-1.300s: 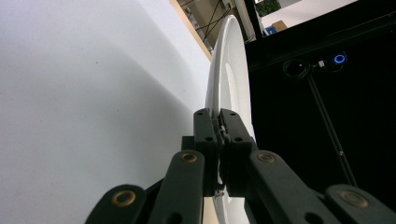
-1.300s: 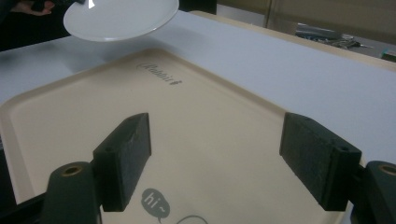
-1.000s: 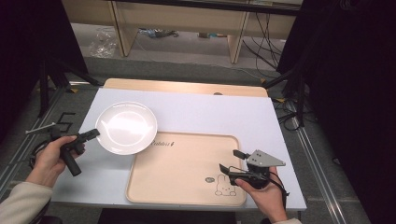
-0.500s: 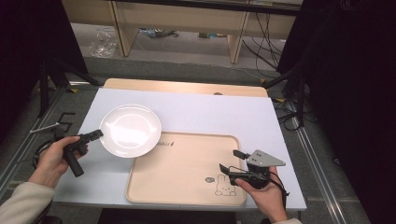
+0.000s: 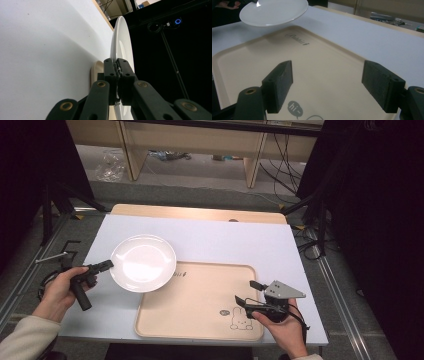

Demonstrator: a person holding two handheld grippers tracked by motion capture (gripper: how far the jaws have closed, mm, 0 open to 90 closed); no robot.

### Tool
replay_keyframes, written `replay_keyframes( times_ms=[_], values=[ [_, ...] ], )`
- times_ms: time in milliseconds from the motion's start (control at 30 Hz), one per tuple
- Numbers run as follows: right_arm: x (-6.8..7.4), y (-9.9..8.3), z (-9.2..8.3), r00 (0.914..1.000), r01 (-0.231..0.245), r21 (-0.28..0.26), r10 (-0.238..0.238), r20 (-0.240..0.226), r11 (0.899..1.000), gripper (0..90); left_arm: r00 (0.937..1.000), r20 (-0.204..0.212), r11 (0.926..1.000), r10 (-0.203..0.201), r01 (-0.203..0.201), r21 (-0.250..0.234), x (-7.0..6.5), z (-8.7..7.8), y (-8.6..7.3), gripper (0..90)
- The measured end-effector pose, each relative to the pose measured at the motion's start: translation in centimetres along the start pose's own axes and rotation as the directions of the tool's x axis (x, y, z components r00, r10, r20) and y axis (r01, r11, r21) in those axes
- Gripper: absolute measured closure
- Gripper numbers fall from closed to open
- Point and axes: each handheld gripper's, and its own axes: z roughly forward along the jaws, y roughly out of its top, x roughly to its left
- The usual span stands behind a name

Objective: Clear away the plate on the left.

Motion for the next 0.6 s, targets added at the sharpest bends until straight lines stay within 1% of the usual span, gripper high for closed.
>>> replay_keyframes(
  times_ms=[33, 67, 100, 167, 200, 233, 267, 300, 333, 367, 600],
  values=[
    [0.0, 0.0, 0.0, 1.0, 0.0, 0.0, 0.0, 0.0, 1.0, 25.8, 1.0, 0.0, 1.0, 0.0, 0.0, 0.0, 0.0, 0.0, 0.0, 86.4],
    [-0.1, 0.03, -0.02, 0.9997, 0.02, -0.007, -0.02, 0.013, 1.0, 25.8, 1.0, 0.0, 1.0, 0.0, 0.0, -0.003, -0.1, 0.05, -0.03, 86.4],
    [-0.02, 0.02, -0.05, 1.0, 0.007, 0.002, -0.007, 0.005, 1.0, 25.8, 1.0, 0.0, 1.0, 0.003, -0.003, 0.003, -0.09, 0.03, -0.06, 86.3],
    [0.02, 0.0, -0.01, 1.0, -0.001, 0.001, 0.001, -0.001, 1.0, 25.8, 1.0, 0.002, 1.0, 0.0, 0.0, 0.004, -0.11, 0.11, -0.14, 86.3],
    [-0.11, 0.03, -0.03, 0.9997, 0.021, -0.004, -0.021, 0.011, 1.0, 25.8, 1.0, -0.003, 1.0, -0.002, 0.002, 0.005, -0.13, 0.16, -0.19, 86.3],
    [-0.08, 0.03, -0.03, 0.9998, 0.018, -0.007, -0.018, 0.011, 1.0, 25.8, 1.0, 0.001, 1.0, -0.002, 0.002, 0.006, -0.12, 0.18, -0.22, 86.3],
    [-0.12, 0.05, -0.1, 0.9997, 0.021, 0.004, -0.021, 0.009, 1.0, 25.8, 1.0, 0.001, 1.0, -0.001, 0.001, 0.006, -0.13, 0.2, -0.24, 86.3],
    [-0.09, 0.02, 0.0, 0.9997, 0.02, -0.008, -0.02, 0.014, 1.0, 25.8, 1.0, 0.002, 1.0, -0.001, 0.001, 0.007, -0.17, 0.23, -0.27, 86.3],
    [0.02, -0.01, 0.03, 1.0, 0.0, -0.003, 0.0, 0.002, 1.0, 25.8, 1.0, 0.004, 1.0, -0.001, 0.001, 0.008, -0.19, 0.25, -0.29, 86.3],
    [-0.11, 0.02, -0.02, 0.9997, 0.02, -0.004, -0.02, 0.012, 1.0, 25.8, 1.0, 0.006, 1.0, -0.003, 0.003, 0.009, -0.2, 0.26, -0.3, 86.3],
    [-0.09, 0.02, -0.02, 0.9997, 0.02, -0.005, -0.02, 0.012, 1.0, 25.8, 0.9999, 0.009, 0.9998, -0.003, 0.003, 0.019, -0.26, 0.41, -0.52, 86.2]
  ],
)
